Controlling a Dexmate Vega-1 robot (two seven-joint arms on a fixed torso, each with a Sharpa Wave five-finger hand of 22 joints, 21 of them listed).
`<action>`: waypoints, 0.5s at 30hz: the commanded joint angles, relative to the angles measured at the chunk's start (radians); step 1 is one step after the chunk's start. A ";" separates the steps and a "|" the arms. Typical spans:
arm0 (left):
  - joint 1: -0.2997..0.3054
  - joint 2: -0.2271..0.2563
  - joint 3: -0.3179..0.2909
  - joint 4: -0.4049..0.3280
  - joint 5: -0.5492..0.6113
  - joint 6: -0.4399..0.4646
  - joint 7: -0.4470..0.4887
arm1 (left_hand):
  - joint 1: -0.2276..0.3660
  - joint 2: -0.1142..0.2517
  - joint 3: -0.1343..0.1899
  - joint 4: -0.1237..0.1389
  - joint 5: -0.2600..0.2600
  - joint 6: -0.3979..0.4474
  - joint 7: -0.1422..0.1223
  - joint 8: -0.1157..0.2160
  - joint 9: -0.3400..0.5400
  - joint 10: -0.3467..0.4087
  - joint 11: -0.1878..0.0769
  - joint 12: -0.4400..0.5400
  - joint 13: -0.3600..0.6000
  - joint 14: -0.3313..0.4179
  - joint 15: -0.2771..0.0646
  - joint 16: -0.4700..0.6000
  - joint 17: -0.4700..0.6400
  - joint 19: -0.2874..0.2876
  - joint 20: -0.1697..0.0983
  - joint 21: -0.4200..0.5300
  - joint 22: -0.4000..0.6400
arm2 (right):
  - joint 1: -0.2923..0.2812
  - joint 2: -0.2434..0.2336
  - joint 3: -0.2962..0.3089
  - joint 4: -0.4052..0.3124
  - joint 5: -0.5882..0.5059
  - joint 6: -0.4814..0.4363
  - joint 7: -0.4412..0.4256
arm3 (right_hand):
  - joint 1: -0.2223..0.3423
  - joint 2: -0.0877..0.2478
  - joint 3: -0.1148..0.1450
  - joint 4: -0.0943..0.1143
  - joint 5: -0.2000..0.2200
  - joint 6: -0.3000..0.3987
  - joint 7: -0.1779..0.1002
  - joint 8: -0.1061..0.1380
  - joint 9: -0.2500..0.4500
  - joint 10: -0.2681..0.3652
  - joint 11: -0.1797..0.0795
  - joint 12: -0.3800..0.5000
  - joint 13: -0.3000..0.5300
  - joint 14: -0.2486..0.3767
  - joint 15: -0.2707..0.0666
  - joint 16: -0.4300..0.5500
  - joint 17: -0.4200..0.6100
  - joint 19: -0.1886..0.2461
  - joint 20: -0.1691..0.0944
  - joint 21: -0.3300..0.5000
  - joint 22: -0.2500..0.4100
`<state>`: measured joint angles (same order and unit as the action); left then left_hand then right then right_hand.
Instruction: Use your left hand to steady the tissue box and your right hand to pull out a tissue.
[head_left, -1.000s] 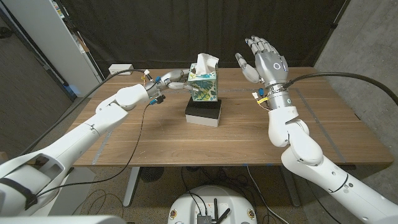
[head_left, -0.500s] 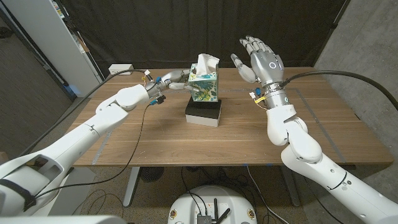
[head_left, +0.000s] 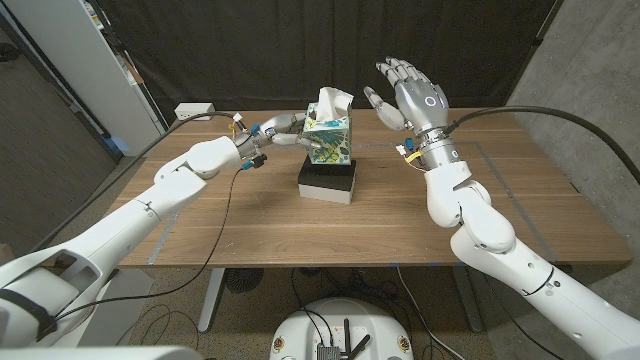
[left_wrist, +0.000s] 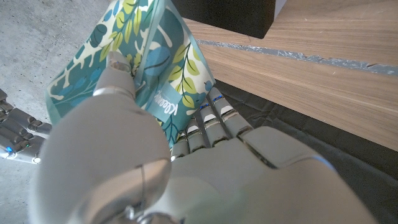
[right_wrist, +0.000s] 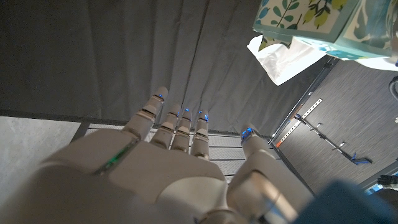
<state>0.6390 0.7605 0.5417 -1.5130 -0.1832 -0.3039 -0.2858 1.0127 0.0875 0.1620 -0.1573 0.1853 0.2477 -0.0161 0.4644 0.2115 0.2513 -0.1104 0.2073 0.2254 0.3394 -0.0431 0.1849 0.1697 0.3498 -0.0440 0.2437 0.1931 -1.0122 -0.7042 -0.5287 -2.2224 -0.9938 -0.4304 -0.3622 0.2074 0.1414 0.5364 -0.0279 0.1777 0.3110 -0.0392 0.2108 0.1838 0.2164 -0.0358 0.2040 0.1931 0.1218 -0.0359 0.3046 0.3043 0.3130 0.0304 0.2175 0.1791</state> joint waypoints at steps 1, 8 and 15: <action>-0.006 -0.001 0.000 0.007 0.003 0.000 0.000 | 0.006 0.010 0.008 -0.001 0.004 0.008 0.000 -0.001 0.004 -0.001 -0.003 0.001 0.001 0.004 -0.104 0.000 0.002 -0.006 0.001 -0.003 0.003 | 0.059 0.010 -0.024 0.035 -0.002 0.046 0.040 | 0.011 0.032 0.006 -0.007 0.002 0.008 0.004 -0.003 0.005 0.003 -0.006 0.001 0.004 -0.008 -0.049 -0.004 0.002 0.005 -0.003 -0.001 0.005; -0.018 -0.005 0.006 0.017 0.014 0.001 -0.002 | 0.005 0.009 0.008 -0.001 0.004 0.007 -0.002 -0.002 0.004 -0.002 -0.003 0.000 0.001 0.002 -0.104 -0.001 0.002 -0.007 0.008 -0.003 0.003 | 0.094 0.018 -0.035 0.062 0.012 0.069 0.057 | 0.027 0.032 0.014 -0.023 0.005 0.013 0.000 -0.003 0.005 0.002 -0.006 0.000 0.003 -0.012 -0.050 -0.007 0.000 0.003 -0.003 -0.002 0.005; -0.026 -0.008 0.010 0.023 0.023 0.003 -0.001 | 0.006 0.010 0.010 -0.001 0.004 0.007 -0.002 -0.003 0.004 -0.004 -0.005 0.000 0.001 0.000 -0.105 -0.001 0.002 -0.007 0.008 -0.004 0.003 | 0.126 0.022 -0.046 0.083 0.014 0.092 0.063 | 0.034 0.036 0.018 -0.029 0.007 0.030 -0.003 0.002 0.005 0.003 -0.011 0.001 0.004 -0.014 -0.054 -0.007 0.001 0.001 -0.006 -0.003 0.005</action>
<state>0.6263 0.7574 0.5444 -1.5005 -0.1724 -0.3036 -0.2859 1.0160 0.0904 0.1618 -0.1576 0.1849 0.2477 -0.0161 0.4643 0.2114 0.2474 -0.1143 0.2073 0.2254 0.3394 -0.0431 0.1849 0.1697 0.3445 -0.0389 0.2399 0.1930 -0.9367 -0.6895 -0.5573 -2.1720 -0.9883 -0.3745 -0.3183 0.2222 0.1556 0.5503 -0.0499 0.1777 0.3294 -0.0432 0.2108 0.1837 0.2160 -0.0361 0.2040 0.1930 0.1108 -0.0357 0.2977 0.3016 0.3131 0.0304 0.2175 0.1791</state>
